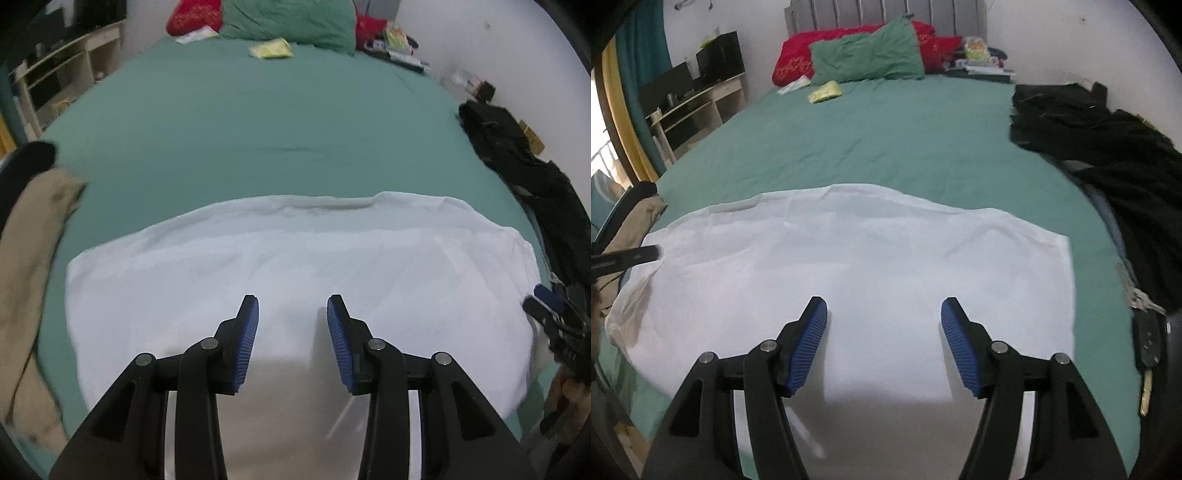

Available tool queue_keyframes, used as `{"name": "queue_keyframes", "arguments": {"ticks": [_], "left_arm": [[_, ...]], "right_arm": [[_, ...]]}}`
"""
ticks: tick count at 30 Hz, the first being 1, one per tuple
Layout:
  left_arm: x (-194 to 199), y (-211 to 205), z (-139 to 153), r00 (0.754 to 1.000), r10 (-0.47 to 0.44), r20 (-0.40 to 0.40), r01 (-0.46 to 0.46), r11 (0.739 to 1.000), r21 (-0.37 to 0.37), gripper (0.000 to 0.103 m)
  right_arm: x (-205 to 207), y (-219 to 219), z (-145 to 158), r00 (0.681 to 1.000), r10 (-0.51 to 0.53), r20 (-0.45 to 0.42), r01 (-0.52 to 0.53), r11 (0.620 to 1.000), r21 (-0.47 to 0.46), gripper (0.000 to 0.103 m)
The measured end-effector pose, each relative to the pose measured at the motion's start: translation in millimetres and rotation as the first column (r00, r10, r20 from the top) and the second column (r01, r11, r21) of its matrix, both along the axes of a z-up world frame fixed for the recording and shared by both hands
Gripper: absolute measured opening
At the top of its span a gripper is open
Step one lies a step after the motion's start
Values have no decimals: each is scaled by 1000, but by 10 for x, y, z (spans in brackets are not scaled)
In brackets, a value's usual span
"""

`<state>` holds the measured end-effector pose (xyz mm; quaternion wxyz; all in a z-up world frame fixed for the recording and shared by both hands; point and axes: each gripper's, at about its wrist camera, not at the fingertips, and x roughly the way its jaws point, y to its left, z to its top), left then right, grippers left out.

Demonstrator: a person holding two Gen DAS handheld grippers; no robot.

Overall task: Fold large clothes
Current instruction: 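Smooth the folded white jacket flat with both open grippers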

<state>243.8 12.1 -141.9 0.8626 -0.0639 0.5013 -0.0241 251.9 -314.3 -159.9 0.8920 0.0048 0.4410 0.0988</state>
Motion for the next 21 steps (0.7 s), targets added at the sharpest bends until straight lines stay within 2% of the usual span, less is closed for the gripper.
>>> {"name": "queue_keyframes", "arguments": {"ticks": [4,8,9,11,16,21], "left_arm": [[424,-67,-133,999,-16,-48,15,1000,-6,41],[765,-229,-336,992,-56,-117,60,998,34,41],[801,-294,-368,990,-63,-124,71,995,64,41],[863,-389,-360,991,-84,-100,95,989,115,41],[1025,-352,-390,996,-67,-60,74,989,131,42],[833,-234,-228,1000,10,11,-11,992,123,42]], "right_arm": [[101,-21,-125,998,4,-63,-2,999,44,64],[156,-29,-195,996,8,-89,-3,998,55,64],[156,-26,-207,996,9,-91,-4,998,55,64],[135,-19,-232,995,5,-102,0,999,54,64],[123,-20,-200,995,1,-98,3,999,40,64],[105,-59,-129,997,-9,-77,11,1000,26,64]]}}
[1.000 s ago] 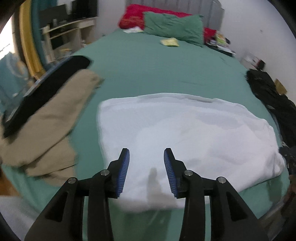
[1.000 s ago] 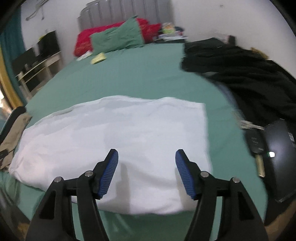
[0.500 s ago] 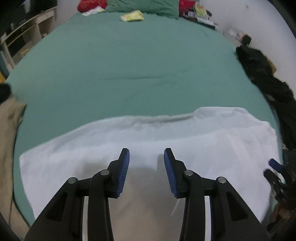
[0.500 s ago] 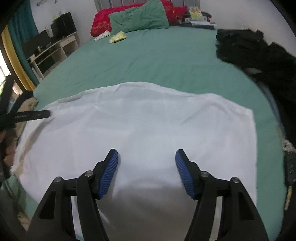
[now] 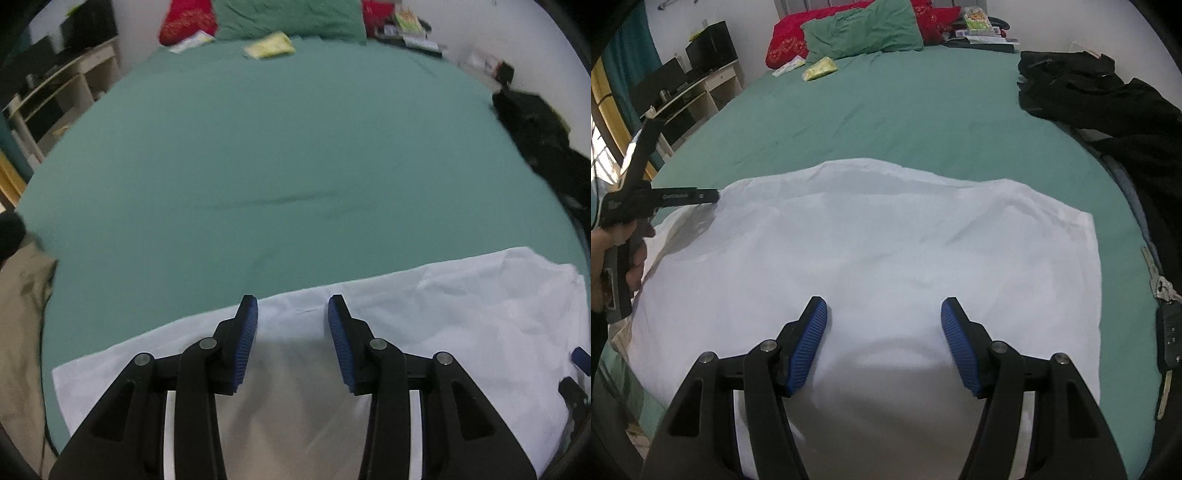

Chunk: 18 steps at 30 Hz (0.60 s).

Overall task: Fold large clothes
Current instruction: 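Smooth the folded white jacket flat with both open grippers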

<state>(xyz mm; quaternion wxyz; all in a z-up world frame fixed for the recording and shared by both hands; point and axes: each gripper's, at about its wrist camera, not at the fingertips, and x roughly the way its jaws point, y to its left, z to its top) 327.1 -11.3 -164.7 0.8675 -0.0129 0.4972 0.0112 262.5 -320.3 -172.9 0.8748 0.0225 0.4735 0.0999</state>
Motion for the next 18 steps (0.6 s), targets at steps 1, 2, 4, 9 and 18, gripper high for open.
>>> {"name": "queue_keyframes", "arguments": {"ticks": [1,2,4,9,18], "left_arm": [[-111,29,52,1000,7,23,-6,1000,-11,42],[-204,53,85,999,11,38,-10,1000,-18,42],[-462,87,157,998,21,64,-19,999,-42,42],[-1056,70,333,994,17,105,-11,998,-66,42],[-1643,-88,575,992,-34,119,44,996,-83,42]], "right_arm": [[-20,4,11,1000,-2,6,2,1000,-6,64],[-47,6,26,1000,-2,13,3,1000,-12,64],[-83,5,57,1000,-3,18,3,1000,-16,64],[-236,8,203,999,4,46,-3,1000,-27,64],[-620,57,465,993,14,117,2,991,-136,64]]}}
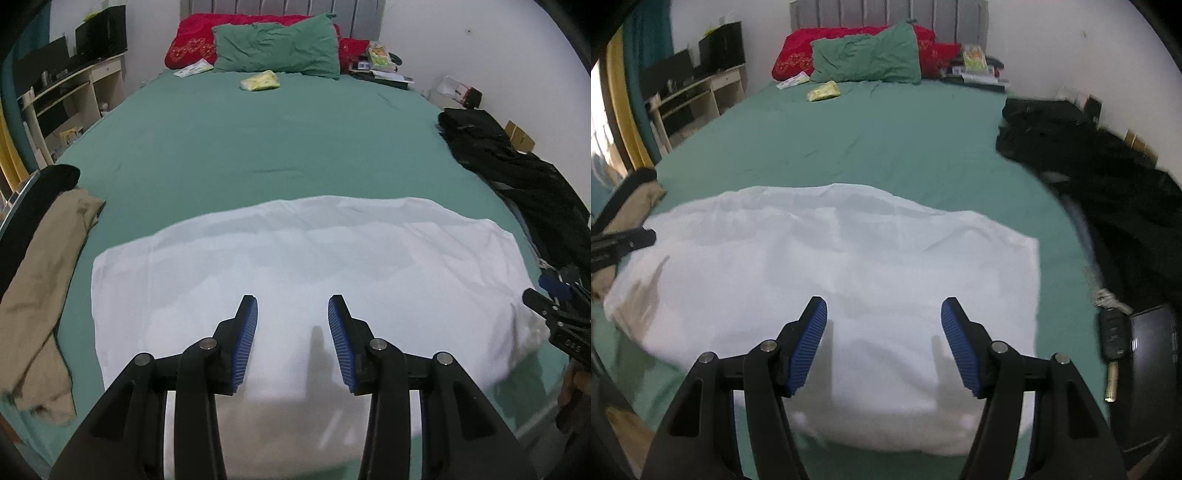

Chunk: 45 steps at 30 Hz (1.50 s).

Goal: Fold large clothes

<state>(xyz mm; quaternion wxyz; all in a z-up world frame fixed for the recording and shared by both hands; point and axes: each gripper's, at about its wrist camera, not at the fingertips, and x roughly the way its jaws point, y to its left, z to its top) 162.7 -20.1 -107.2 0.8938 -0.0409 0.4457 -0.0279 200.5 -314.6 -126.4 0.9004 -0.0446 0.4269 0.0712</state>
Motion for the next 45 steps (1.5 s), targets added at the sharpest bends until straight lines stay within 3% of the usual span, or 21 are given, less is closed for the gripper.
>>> {"name": "queue_keyframes", "arguments": {"ticks": [4,7,9,14,17,22,24,27,30,33,36,39,40,43,45], "left_arm": [[-200,-159,7,1000,-27,2,27,1000,1,42],[-361,-213,-14,999,-42,-3,42,999,2,42],[-480,-222,-44,999,-43,-10,43,999,-3,42],[-756,-188,-240,998,-38,-53,37,999,-12,42],[-843,-149,-363,997,-27,-77,26,1000,-13,42],[-759,-259,-396,997,-47,-60,45,998,-36,42],[-686,-342,-371,998,-60,-35,59,998,-31,42],[-516,-426,-367,998,-65,-21,64,997,-42,42],[-321,-489,-373,998,-64,-4,63,997,-53,42],[-135,-549,-380,998,-59,9,59,996,-63,42],[24,-588,-344,997,-58,51,63,994,-90,42],[214,-612,-430,998,-66,7,67,992,-106,42],[276,-612,-489,998,-65,-21,62,991,-121,42],[390,-672,-678,992,-76,-96,65,992,-109,42],[389,-719,-705,992,-86,-87,80,994,-72,42]], "right_arm": [[-166,-16,-1,1000,-11,-10,11,1000,5,67],[-288,-54,-54,999,-18,-32,19,1000,24,86],[-403,-82,-90,999,-25,-44,27,998,52,90],[-705,-139,-268,994,-45,-101,57,991,119,92],[-817,-173,-361,989,-67,-134,94,974,206,92],[-717,-219,-652,970,-67,-235,165,890,424,92],[-644,-247,-670,972,-88,-220,184,866,465,92],[-536,-369,-712,968,-136,-209,234,789,568,92],[-450,-443,-761,965,-177,-192,259,735,626,93],[-305,-459,-796,962,-204,-179,271,682,679,102],[-127,-460,-770,968,-210,-140,245,646,723,103],[20,-490,-804,965,-225,-132,241,576,781,103],[64,-469,-807,968,-217,-128,231,565,792,103],[167,-334,-774,977,-179,-119,204,597,776,103],[191,-267,-764,983,-148,-111,179,608,773,103]]}}
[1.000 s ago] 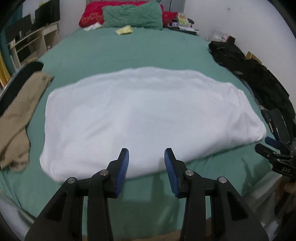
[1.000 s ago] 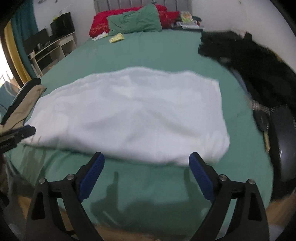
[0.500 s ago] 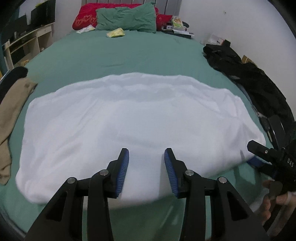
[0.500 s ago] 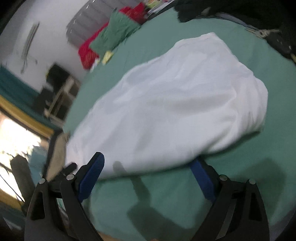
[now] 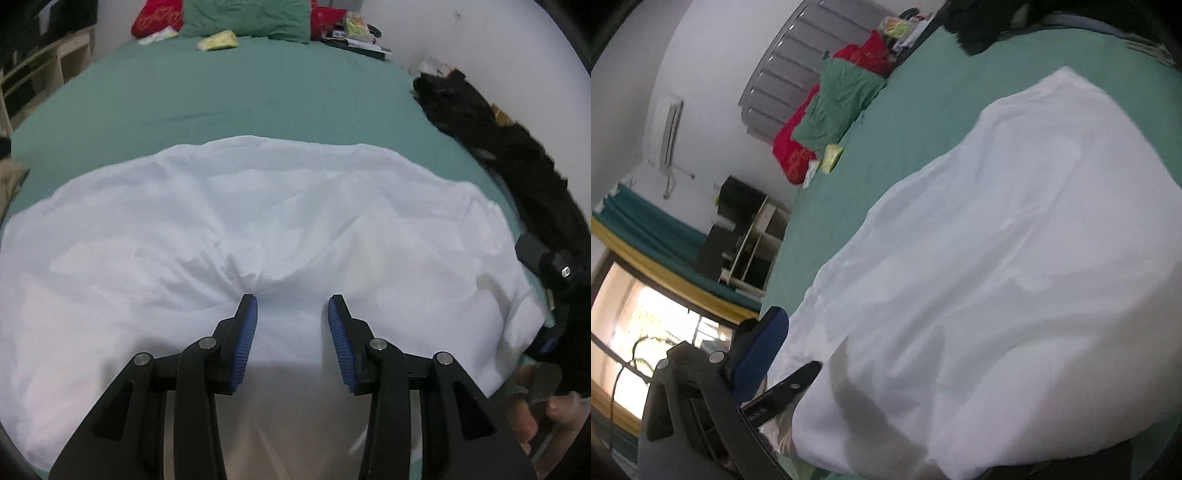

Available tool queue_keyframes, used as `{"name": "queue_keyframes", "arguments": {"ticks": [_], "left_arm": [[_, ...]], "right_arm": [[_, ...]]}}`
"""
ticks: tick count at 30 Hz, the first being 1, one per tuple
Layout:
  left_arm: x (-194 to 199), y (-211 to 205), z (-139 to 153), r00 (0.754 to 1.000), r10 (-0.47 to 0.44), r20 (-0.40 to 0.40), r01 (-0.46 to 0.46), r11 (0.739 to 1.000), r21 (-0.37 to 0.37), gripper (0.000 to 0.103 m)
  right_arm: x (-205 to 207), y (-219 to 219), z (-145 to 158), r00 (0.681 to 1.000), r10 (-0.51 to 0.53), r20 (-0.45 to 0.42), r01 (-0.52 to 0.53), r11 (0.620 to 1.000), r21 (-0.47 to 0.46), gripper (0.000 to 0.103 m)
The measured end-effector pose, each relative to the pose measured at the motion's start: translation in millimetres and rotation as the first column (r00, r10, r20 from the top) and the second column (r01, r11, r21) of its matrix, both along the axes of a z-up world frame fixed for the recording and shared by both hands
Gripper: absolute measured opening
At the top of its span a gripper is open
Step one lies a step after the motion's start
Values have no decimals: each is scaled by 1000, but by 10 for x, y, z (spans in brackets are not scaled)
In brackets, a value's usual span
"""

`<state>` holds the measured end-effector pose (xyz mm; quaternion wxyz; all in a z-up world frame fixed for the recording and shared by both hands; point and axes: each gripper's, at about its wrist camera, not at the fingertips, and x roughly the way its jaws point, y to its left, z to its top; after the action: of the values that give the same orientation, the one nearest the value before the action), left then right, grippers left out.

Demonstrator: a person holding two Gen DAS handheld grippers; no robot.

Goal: Fold large clothes

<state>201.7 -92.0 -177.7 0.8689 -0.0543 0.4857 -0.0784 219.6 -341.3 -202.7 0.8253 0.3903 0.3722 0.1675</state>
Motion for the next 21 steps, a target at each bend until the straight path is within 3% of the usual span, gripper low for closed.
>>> {"name": "queue_keyframes", "arguments": {"ticks": [2,3,5,6,7,11,14,21], "left_arm": [[-11,-22,-17,1000,12,6,-12,1000,11,42],[-13,-23,-27,1000,22,9,-22,1000,9,42],[-22,-47,-47,999,27,18,-28,999,17,42],[-27,-63,-55,999,28,21,-29,999,25,42],[-30,-85,-65,999,24,27,-25,999,39,42],[-54,-130,-73,999,9,47,-12,998,63,42],[-37,-127,-55,999,0,50,-3,998,57,42],[-28,244,141,1000,11,29,-10,998,-55,42]], "right_arm": [[30,55,11,1000,22,-1,-22,1000,-13,102],[23,66,21,999,38,1,-38,999,-15,96],[55,88,-15,998,51,-20,-52,999,-15,58],[76,96,-80,997,68,-46,-67,998,22,34],[99,119,-122,996,75,-56,-72,996,42,22],[81,207,-18,995,101,-23,-101,995,1,18],[97,332,173,992,130,-2,-129,988,-87,17],[133,706,606,983,183,13,-168,927,-335,16]]}}
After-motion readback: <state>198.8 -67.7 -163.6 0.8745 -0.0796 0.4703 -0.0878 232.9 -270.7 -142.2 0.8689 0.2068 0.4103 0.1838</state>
